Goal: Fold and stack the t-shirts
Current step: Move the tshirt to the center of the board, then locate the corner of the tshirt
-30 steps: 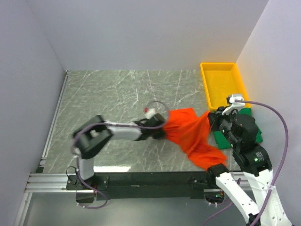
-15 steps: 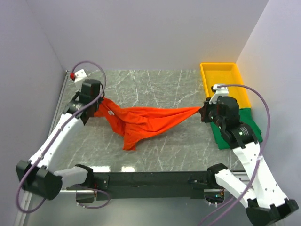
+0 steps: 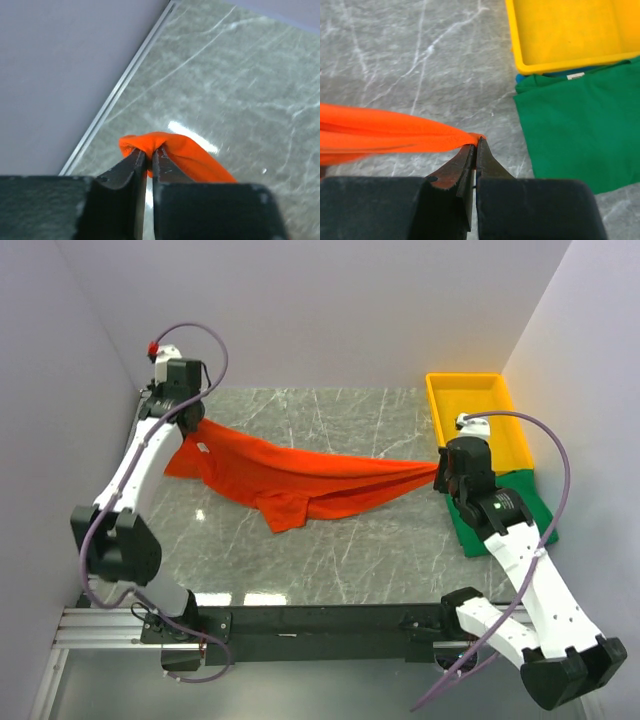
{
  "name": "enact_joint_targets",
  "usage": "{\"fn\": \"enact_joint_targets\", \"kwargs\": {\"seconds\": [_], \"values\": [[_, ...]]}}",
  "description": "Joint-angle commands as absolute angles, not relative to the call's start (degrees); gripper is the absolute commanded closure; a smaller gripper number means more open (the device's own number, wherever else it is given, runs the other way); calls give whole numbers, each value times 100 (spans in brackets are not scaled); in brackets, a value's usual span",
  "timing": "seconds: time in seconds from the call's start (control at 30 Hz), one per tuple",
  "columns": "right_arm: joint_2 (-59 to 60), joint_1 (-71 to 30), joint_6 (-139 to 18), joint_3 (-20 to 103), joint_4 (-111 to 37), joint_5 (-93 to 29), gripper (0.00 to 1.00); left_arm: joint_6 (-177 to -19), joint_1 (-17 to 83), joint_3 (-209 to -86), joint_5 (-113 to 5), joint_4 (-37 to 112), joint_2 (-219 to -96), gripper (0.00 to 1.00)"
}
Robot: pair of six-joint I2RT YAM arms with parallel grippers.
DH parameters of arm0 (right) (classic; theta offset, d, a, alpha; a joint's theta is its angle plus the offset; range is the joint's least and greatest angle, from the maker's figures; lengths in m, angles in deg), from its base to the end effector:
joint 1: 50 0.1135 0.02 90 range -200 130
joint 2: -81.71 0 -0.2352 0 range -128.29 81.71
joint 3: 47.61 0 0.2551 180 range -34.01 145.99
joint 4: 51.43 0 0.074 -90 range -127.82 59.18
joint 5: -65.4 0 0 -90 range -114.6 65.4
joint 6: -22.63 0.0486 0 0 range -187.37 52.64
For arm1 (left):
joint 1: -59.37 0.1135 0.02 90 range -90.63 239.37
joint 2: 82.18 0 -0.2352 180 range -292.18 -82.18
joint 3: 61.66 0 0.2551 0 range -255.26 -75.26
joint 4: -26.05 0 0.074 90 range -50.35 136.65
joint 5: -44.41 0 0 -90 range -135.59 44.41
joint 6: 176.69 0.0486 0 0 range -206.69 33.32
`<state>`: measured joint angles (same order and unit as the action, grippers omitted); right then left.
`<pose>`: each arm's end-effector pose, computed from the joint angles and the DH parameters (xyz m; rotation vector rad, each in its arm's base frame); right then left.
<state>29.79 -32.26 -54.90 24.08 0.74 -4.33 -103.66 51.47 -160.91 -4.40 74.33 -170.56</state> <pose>0.2108 0.0498 0.3208 0.1090 2.0952 -0.0612 0.3528 -0.0166 0.3295 -0.5426 2.0174 0.5352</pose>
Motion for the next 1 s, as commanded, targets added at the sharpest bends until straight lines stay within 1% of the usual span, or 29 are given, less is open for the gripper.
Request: {"fn": "enact_joint_targets", "kwargs": {"seconds": [0.0,0.03,0.1,0.17,0.2,0.23,0.27,0.3,0.37,0.43,0.47,0.5,0.57,0.6,0.67,0.73,0.77,0.83,0.97], "values": [[2731,-3250,-5339,2514,-73,124,100,-9820,5129,-16982,-164,6919,-17621,87],[2626,-3250,-5313,2514,-108,89,100,-9872,5129,-17114,-347,6849,-17857,82],[2538,-3242,-5278,2461,-258,-25,100,-9977,5111,-17273,-602,6454,-18008,69],[2397,-3233,-5225,2400,-371,-122,100,-10109,5067,-17291,-1051,6208,-18071,59],[2344,-3242,-5225,2382,-407,-139,100,-10284,5006,-17239,-1139,6033,-18062,45],[2292,-3242,-5207,2374,-433,-148,100,-10381,4980,-17177,-1227,5987,-17966,36],[2222,-3250,-5199,2330,-486,-209,100,-10513,4953,-17099,-1393,5961,-17904,31],[2195,-3242,-5216,2295,-530,-253,100,-10784,4901,-16854,-1447,5969,-17817,23],[2151,-3242,-5207,2155,-705,-428,100,-11110,4848,-16502,-1631,6074,-17439,18],[2151,-3242,-5172,2049,-811,-552,100,-11769,4830,-15835,-1868,6373,-16940,18],[2142,-3242,-5163,1953,-907,-622,100,-11997,4830,-15214,-2078,6434,-16737,18],[2142,-3242,-5155,1908,-952,-762,100,-12400,4795,-14851,-2246,6435,-16509,20],[2150,-3242,-5146,1759,-1040,-886,100,-12657,4690,-14078,-2527,6137,-15770,22],[2151,-3233,-5137,1706,-1110,-1000,100,-12937,4515,-13396,-2581,6084,-15559,25],[2159,-3242,-5128,1557,-1224,-1088,100,-13255,4330,-12620,-2634,6040,-15014,27],[2168,-3233,-5102,1460,-1312,-1202,100,-13677,3996,-12195,-2774,5917,-14654,31],[2177,-3233,-5084,1355,-1408,-1229,100,-13817,3838,-11837,-2801,5769,-14573,32],[2177,-3233,-5067,1267,-1497,-1308,100,-14230,3425,-11544,-2722,5662,-14520,35],[2194,-3224,-5032,1108,-1611,-1423,100,-14767,3222,-10912,-2889,5127,-14774,44]]}}
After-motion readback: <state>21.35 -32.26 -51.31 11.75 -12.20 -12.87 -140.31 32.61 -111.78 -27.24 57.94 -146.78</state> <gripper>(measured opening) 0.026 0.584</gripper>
